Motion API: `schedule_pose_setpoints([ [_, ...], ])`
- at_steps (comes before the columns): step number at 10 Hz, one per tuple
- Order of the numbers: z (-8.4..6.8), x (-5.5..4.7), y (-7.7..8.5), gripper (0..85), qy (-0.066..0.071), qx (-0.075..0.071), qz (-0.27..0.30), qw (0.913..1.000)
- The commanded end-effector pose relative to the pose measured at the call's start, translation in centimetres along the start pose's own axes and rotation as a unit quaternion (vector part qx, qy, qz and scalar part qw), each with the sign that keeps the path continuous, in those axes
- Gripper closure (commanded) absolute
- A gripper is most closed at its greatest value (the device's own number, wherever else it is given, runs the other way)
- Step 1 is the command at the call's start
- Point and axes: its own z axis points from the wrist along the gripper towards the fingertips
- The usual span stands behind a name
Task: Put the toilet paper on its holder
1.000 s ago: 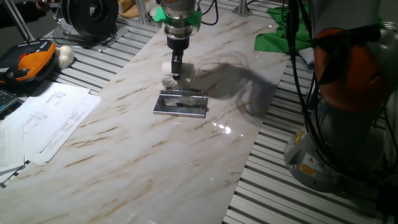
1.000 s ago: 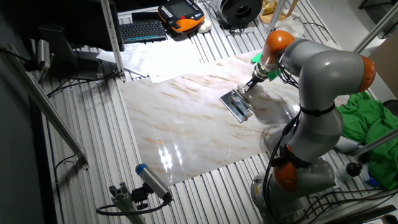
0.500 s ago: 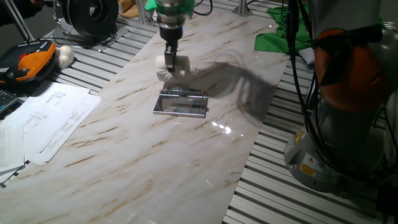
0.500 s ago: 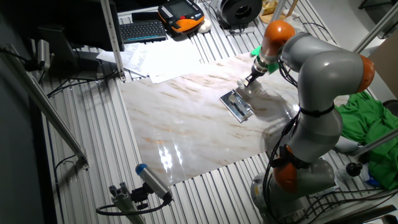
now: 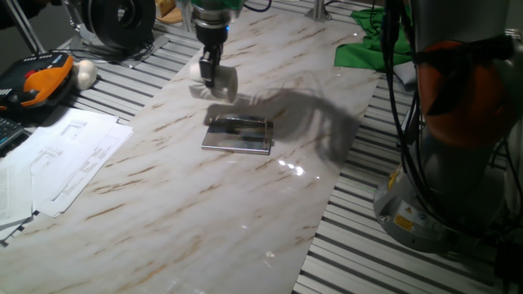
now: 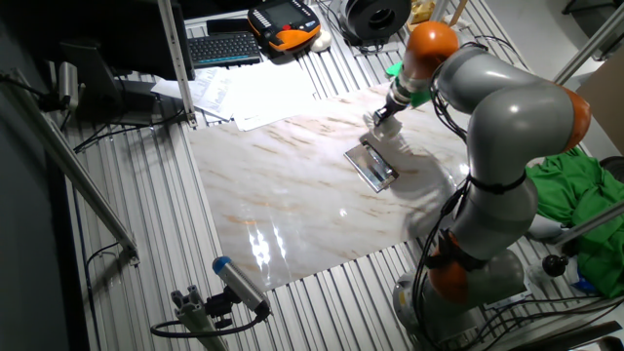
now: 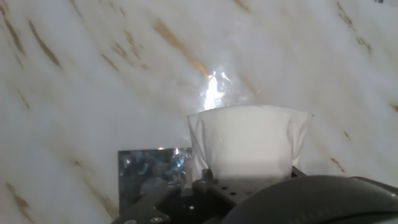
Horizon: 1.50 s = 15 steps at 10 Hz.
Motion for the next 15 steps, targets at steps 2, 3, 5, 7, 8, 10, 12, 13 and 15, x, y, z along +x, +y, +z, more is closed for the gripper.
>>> schedule_pose_setpoints([
  [2,-0.8,-1.1,1.8,68.0,-0.003,0.008,0.007,0.9999],
  [3,-1.0,-1.5,2.5,68.0,-0.004,0.007,0.010,0.9999],
  [5,-0.8,-1.8,4.1,68.0,-0.016,0.003,0.018,0.9997],
  [7,-0.3,-2.0,5.2,68.0,-0.025,0.000,0.023,0.9994],
  [8,0.0,-2.2,5.4,68.0,-0.032,-0.003,0.023,0.9992],
  [10,0.3,-2.4,5.7,68.0,-0.055,-0.009,0.022,0.9982],
  [12,0.4,-2.4,6.1,68.0,-0.071,-0.010,0.026,0.9971],
  [13,0.5,-2.4,6.2,68.0,-0.079,-0.010,0.026,0.9965],
  [15,0.8,-2.2,6.8,68.0,-0.096,-0.009,0.031,0.9949],
])
